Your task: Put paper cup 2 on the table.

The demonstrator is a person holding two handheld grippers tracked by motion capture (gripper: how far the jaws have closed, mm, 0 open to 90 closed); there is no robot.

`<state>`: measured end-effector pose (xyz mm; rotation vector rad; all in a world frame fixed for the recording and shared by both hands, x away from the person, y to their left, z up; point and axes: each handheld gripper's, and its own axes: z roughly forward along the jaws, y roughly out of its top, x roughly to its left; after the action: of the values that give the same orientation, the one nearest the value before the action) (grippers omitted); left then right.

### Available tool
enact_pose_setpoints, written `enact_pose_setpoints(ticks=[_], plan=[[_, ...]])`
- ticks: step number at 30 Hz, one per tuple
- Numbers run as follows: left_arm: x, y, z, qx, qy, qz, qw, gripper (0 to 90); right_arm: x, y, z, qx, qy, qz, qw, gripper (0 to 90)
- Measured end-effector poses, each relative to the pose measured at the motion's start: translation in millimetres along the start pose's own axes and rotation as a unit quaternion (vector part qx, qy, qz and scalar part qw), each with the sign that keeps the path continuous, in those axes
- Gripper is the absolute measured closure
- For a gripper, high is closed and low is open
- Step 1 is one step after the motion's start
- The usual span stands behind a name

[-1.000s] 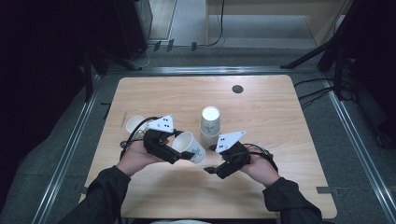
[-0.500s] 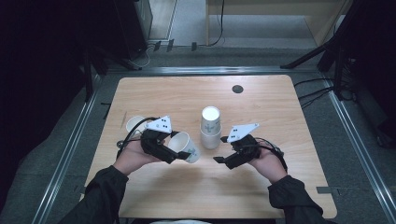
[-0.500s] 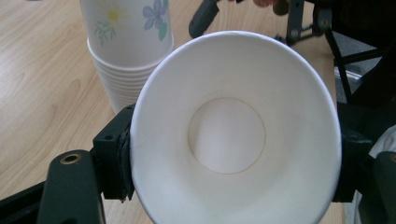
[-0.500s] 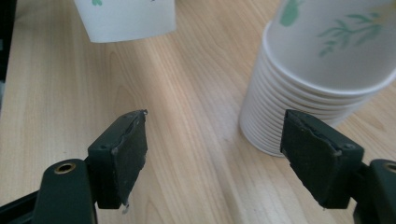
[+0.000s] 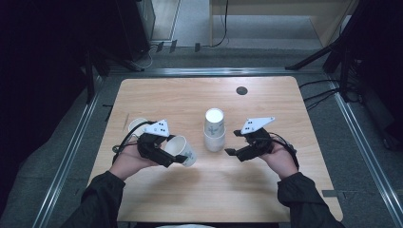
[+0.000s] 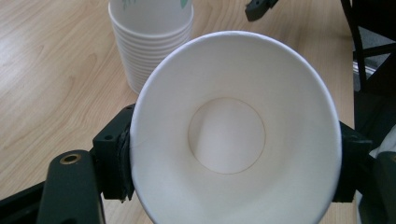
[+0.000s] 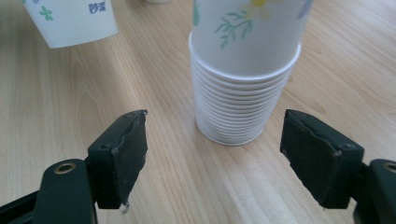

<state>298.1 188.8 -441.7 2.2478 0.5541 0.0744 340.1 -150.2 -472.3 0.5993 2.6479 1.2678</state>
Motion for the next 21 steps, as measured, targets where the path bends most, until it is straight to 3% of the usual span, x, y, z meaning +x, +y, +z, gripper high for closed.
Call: enact_pose_setpoints(ticks=[12,21], plan=[[3.7,-15.6,-6.8,0.015,0.017,-0.005,0.9997,22.5,-16.3,0.5,-3.2,-0.006,-0.011,0.014,0.9998,23.0],[9.4,-28.3,-18.1,0.016,0.032,-0.021,0.9991,22.5,-27.1,-0.7,-6.7,-0.005,-0.022,0.021,0.9995,23.0]])
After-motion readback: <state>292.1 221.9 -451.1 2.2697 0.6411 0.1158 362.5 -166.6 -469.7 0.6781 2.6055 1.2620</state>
